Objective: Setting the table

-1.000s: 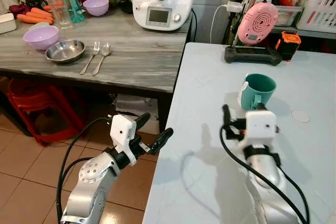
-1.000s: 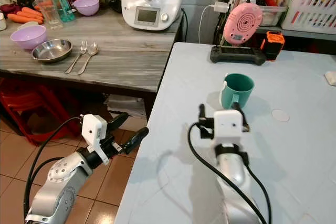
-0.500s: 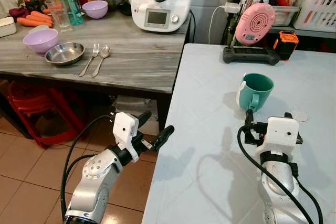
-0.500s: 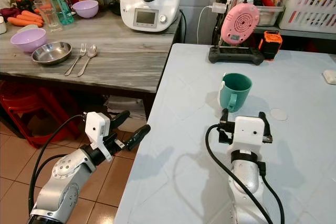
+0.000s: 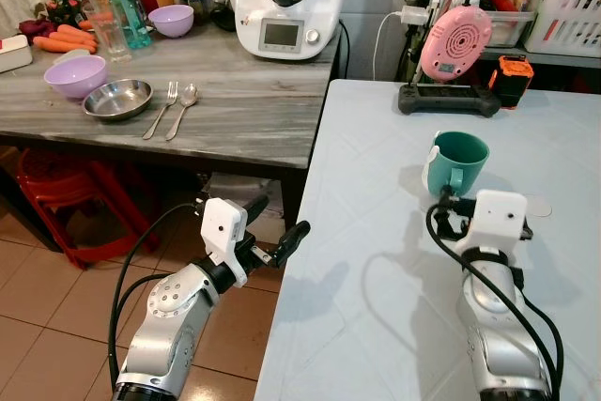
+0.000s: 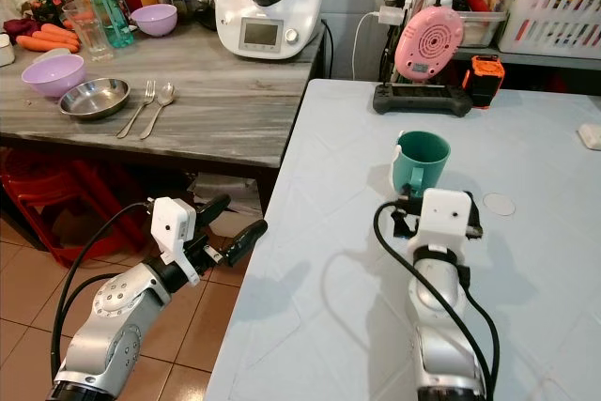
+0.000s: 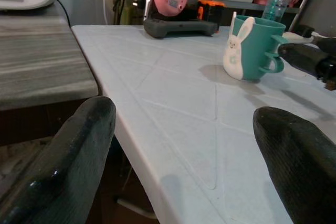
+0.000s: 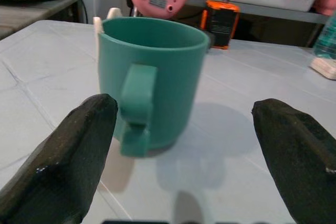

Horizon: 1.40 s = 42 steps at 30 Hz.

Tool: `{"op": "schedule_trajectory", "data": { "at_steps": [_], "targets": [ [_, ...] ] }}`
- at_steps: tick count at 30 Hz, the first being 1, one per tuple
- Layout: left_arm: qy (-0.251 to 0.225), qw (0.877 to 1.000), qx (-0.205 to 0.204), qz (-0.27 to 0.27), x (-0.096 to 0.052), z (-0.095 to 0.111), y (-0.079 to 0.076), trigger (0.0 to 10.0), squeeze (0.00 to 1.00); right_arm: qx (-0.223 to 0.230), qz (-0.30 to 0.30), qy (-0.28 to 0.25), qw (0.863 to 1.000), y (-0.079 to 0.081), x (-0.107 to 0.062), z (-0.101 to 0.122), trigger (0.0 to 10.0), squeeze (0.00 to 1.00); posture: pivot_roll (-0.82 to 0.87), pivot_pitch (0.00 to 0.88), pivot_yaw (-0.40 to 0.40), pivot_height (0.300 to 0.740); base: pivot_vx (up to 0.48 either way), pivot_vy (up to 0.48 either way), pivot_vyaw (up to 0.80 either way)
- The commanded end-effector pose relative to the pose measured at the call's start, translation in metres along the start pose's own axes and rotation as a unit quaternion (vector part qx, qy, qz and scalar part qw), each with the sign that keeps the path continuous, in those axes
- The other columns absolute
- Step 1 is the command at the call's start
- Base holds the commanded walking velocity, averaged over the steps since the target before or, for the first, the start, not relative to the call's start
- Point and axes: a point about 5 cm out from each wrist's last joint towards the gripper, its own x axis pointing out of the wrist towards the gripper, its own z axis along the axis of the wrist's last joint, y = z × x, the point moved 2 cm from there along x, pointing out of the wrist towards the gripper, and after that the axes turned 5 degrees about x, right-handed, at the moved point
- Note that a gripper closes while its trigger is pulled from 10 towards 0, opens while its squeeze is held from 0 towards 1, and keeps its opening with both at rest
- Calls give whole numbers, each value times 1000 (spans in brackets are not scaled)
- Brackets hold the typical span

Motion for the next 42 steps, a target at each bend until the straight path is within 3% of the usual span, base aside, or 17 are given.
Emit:
{"op": "schedule_trajectory", "data": {
  "at_steps": [1,9,10,11,12,13,24,42],
  "targets": [
    [0,1000,8,3,-2,3,1,10000,0,4,13,1,1000,7,5,0,10000,0,-86,43,49,740,0,0,0],
    [3,1000,8,5,-5,3,0,10000,0,3,30,8,1000,18,15,-1,10000,0,-75,53,41,740,0,0,0],
    [4,1000,8,5,-5,2,0,10000,0,4,32,9,999,18,17,-2,8314,0,-72,55,40,740,0,0,0],
    [5,1000,7,5,-5,2,-1,10000,0,3,32,9,999,17,19,-3,4627,0,-72,55,40,740,0,0,0],
    [5,1000,7,4,-5,2,-1,10000,0,3,30,9,999,17,20,-3,3020,0,-70,57,40,740,0,0,0],
    [5,1000,7,4,-5,2,-1,10000,0,4,29,10,1000,16,21,-4,0,0,-70,57,40,740,0,0,0],
    [1,1000,-4,-24,-2,4,-6,10000,0,-2,15,10,1000,2,24,-8,0,0,-75,58,43,740,0,0,0],
    [-9,996,-32,-77,-3,7,-20,10000,0,-8,11,2,1000,-2,28,-6,0,0,-81,56,42,740,0,0,0]
  ]
}}
